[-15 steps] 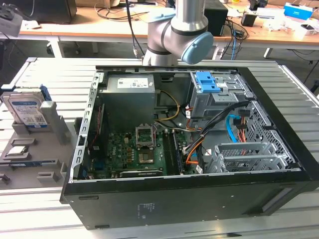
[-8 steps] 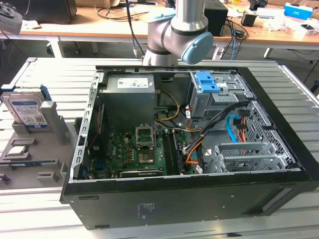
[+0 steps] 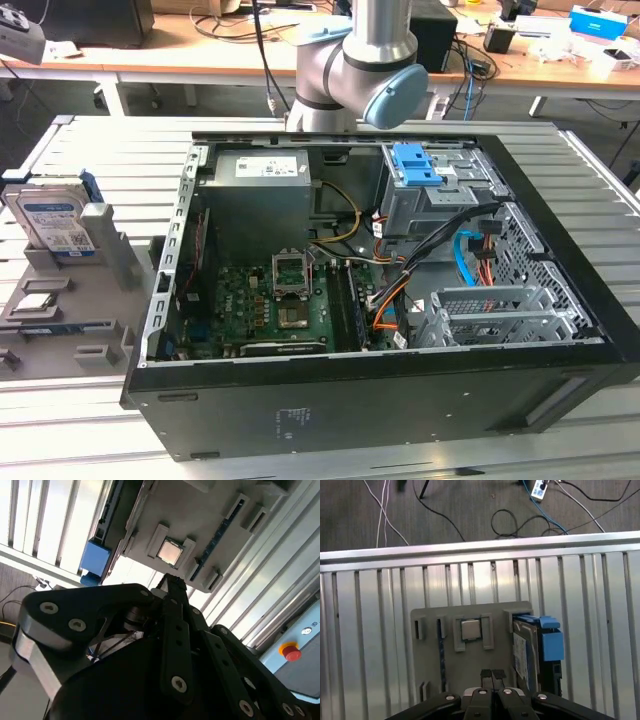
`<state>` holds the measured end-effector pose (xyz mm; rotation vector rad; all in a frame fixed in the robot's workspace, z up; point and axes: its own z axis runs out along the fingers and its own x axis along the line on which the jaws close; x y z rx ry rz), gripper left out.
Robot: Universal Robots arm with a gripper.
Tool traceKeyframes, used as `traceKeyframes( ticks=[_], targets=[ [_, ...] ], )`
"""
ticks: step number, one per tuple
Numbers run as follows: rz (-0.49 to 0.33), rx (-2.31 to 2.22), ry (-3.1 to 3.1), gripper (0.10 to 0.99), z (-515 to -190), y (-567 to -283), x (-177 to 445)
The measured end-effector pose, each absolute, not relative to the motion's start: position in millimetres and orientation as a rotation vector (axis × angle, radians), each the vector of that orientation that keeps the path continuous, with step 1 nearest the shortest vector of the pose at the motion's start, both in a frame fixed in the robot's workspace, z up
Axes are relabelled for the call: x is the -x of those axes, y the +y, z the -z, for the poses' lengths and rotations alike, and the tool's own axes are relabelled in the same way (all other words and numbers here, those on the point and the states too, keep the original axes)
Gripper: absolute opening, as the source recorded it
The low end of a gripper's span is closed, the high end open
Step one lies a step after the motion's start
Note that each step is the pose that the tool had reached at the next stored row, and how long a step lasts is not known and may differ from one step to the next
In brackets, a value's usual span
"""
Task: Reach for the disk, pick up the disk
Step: 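Pick up the disk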
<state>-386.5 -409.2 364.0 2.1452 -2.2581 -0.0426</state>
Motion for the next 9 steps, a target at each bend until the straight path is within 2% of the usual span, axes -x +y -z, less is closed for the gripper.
traceKeyframes(
  ticks=[9],
  targets=[
    [0.041, -2.225, -2.178, 0.106, -364.0, -409.2, 386.5]
  ],
)
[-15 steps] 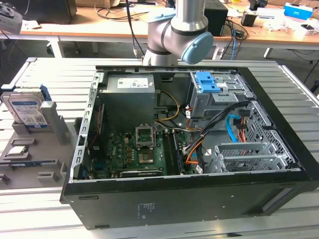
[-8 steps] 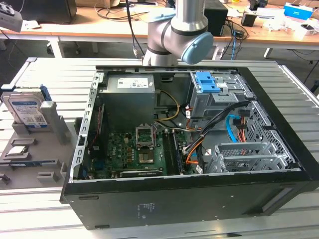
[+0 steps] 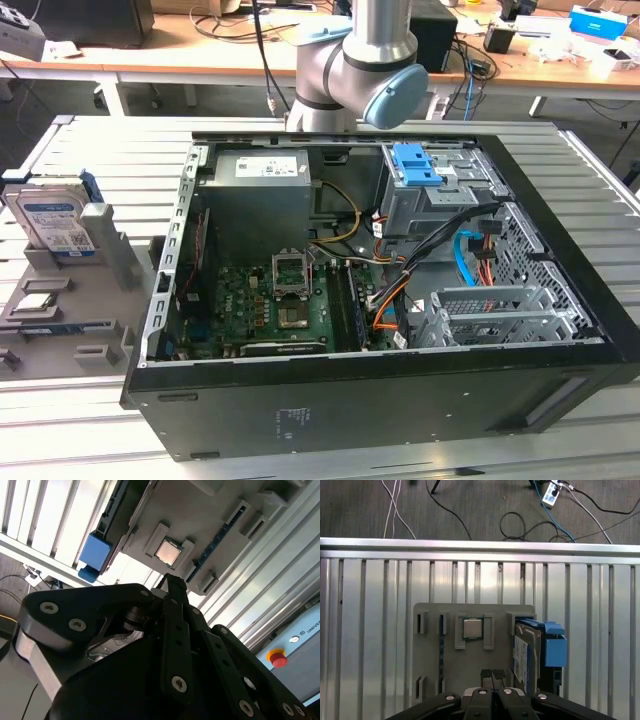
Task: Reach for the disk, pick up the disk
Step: 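Pick up the disk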
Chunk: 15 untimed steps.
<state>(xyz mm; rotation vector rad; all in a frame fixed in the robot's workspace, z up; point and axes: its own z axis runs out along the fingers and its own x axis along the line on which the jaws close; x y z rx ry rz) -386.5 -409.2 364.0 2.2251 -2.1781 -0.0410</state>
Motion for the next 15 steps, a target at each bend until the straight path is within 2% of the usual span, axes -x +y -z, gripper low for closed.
traceKeyframes(
  ticks=[2, 3, 4, 7, 8, 9, 11, 15],
  targets=[
    [0.041, -2.225, -2.178, 0.106, -364.0, -409.2, 386.5],
    [0.041, -2.225, -2.178, 0.169, -364.0, -409.2, 386.5],
    [0.041, -2.225, -2.178, 0.169, -364.1, -409.2, 386.5],
    [0.041, -2.225, -2.178, 0.357, -364.0, -409.2, 386.5],
    [0.041, -2.225, -2.178, 0.478, -364.0, -409.2, 386.5],
    [0.041, -2.225, -2.178, 0.478, -364.1, -409.2, 386.5],
    [0.041, -2.225, -2.178, 0.6, -364.0, -409.2, 386.5],
    [0.042, -2.204, -2.199, 0.6, -363.9, -408.3, 386.5]
  ],
)
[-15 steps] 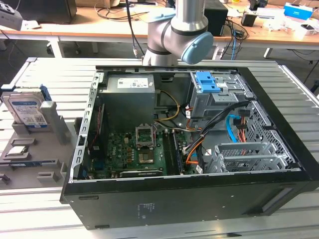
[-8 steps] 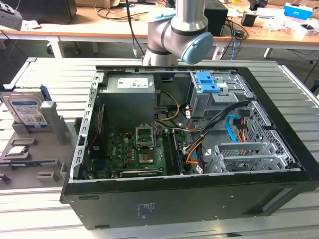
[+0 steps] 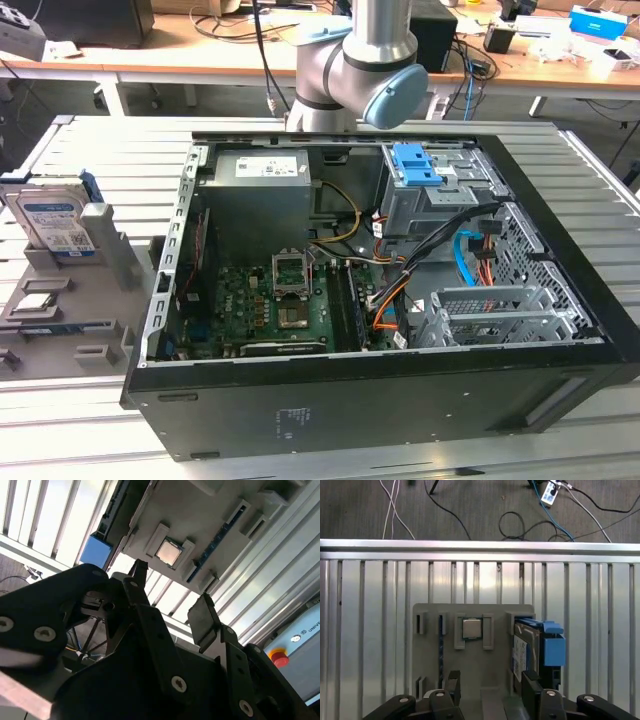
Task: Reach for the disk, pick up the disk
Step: 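Pick up the disk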
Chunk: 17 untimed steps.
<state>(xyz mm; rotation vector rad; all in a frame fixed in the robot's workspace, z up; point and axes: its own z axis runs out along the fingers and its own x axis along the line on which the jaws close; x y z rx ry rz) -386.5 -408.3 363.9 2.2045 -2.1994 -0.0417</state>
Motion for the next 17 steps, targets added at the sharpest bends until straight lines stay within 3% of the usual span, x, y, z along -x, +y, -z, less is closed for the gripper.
traceKeyframes(
  ticks=[7, 17],
  targets=[
    [0.044, -2.063, -2.335, 0.6, -362, -408, 386],
    [0.044, -2.062, -2.336, 0.6, -361, -380, 387]
  ],
)
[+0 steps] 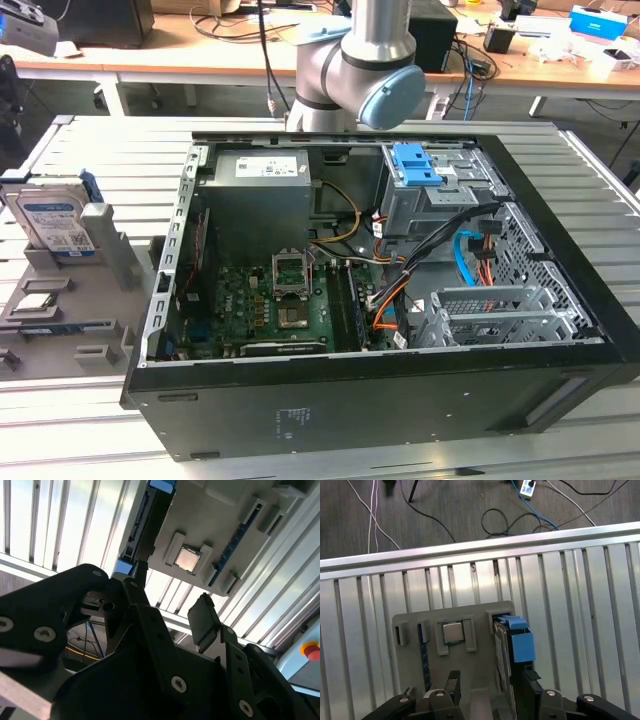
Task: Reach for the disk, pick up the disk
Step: 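Pick up the disk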
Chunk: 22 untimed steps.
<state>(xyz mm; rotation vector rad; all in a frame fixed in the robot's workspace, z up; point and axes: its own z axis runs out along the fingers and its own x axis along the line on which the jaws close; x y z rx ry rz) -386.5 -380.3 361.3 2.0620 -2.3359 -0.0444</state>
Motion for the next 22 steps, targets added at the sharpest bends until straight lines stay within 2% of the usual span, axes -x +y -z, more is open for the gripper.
traceKeyframes(
  ticks=[7, 14, 22],
  targets=[
    [0.044, -2.064, -2.334, 0.6, -350, -377, 387],
    [0.044, -2.106, -2.296, 0.6, -345, -358, 389],
    [0.043, -2.117, -2.285, 0.6, -330, -355, 391]
  ],
)
